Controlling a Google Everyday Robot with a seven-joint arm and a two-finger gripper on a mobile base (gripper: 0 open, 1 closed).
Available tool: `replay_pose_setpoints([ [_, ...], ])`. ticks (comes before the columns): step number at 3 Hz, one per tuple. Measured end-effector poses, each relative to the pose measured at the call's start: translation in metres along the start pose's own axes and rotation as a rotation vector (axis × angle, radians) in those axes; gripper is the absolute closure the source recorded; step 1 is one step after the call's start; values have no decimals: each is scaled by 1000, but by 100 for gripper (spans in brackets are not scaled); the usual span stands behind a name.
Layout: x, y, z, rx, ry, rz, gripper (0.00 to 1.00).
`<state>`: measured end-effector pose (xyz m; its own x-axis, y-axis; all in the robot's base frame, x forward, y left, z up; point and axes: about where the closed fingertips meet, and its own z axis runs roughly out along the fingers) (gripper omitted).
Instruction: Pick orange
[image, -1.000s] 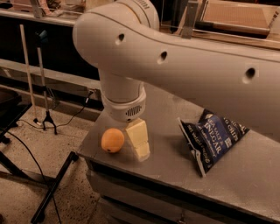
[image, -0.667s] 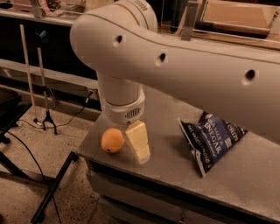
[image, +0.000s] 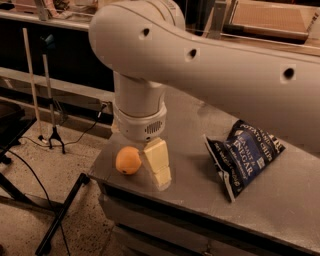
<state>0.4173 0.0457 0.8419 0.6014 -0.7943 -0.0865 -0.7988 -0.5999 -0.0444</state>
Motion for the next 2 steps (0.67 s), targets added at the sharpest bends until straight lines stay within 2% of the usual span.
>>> replay_pose_setpoints([
  [1, -5, 2, 1, -27, -43, -22, 0],
  [2, -5, 2, 1, -27, -43, -22, 0],
])
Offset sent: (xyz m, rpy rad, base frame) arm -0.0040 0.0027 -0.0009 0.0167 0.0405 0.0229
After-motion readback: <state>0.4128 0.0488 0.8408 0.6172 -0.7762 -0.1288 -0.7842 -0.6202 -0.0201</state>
